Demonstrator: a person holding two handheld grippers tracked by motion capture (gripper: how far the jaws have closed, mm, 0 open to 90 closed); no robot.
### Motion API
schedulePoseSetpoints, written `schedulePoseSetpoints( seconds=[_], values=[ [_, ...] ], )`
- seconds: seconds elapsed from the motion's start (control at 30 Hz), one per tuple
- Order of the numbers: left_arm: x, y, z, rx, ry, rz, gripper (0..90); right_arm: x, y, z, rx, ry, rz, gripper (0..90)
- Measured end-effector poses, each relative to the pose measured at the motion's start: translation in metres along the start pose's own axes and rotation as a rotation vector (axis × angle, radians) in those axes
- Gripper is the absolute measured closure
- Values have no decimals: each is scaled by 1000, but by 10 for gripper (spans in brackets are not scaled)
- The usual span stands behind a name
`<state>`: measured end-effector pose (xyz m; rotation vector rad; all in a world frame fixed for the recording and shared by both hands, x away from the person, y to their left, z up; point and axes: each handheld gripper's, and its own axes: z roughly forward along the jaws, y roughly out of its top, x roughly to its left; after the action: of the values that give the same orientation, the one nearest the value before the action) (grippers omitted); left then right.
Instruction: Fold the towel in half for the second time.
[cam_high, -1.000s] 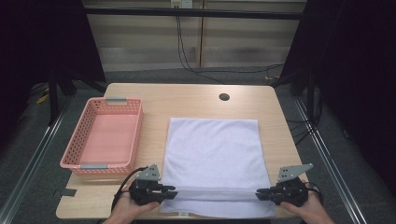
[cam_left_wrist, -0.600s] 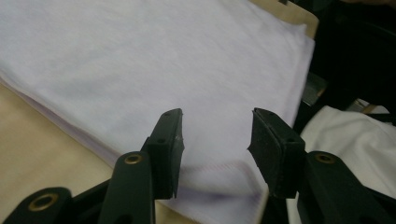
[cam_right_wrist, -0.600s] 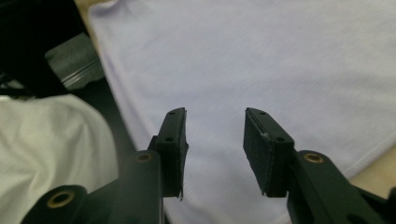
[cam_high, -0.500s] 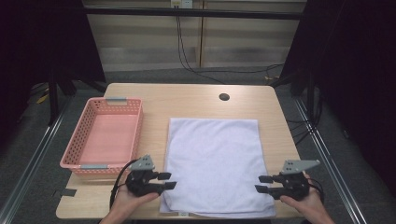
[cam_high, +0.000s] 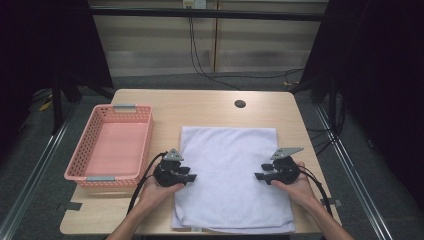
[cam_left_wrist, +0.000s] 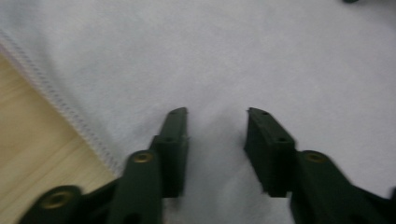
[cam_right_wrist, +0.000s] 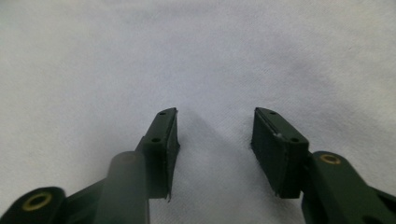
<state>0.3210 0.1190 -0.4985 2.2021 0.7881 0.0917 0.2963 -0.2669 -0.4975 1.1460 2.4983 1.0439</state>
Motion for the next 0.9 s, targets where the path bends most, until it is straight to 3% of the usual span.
schedulePoseSetpoints(
  seconds=[0.07, 0.13, 0.2, 0.4, 0.43, 0.47, 0.57, 0.63, 0.73, 0.8, 0.87, 0.9],
  values=[
    [-1, -1, -1, 9, -1, 6, 664, 5, -2, -2, 7, -41, -27, 610],
    [-2, -4, -3, 3, -3, -9, 752, 7, -6, -5, 8, -44, -35, 686],
    [-8, -8, -5, 3, -11, 15, 806, 11, -11, -11, 21, -41, -52, 745],
    [-31, -18, -12, 27, -34, 47, 811, 18, -25, -27, 48, 27, -47, 750],
    [-43, -23, -16, 39, -56, 61, 811, 22, -34, -37, 68, 84, -52, 749],
    [-50, -26, -18, 49, -67, 57, 811, 25, -39, -41, 64, 97, -53, 748],
    [-68, -34, -26, 76, -90, 86, 797, 36, -48, -50, 87, 102, -68, 740],
    [-74, -39, -30, 84, -124, 80, 755, 41, -50, -55, 119, 118, -76, 721],
    [-77, -42, -35, 102, -137, 63, 722, 50, -55, -62, 152, 173, -77, 720],
    [-77, -41, -36, 90, -154, 67, 650, 52, -57, -63, 135, 168, -98, 665],
    [-70, -33, -36, 73, -136, 77, 610, 50, -56, -63, 126, 181, -88, 631],
    [-57, -21, -35, 48, -97, 59, 576, 38, -49, -67, 53, 132, -65, 609]
  ],
)
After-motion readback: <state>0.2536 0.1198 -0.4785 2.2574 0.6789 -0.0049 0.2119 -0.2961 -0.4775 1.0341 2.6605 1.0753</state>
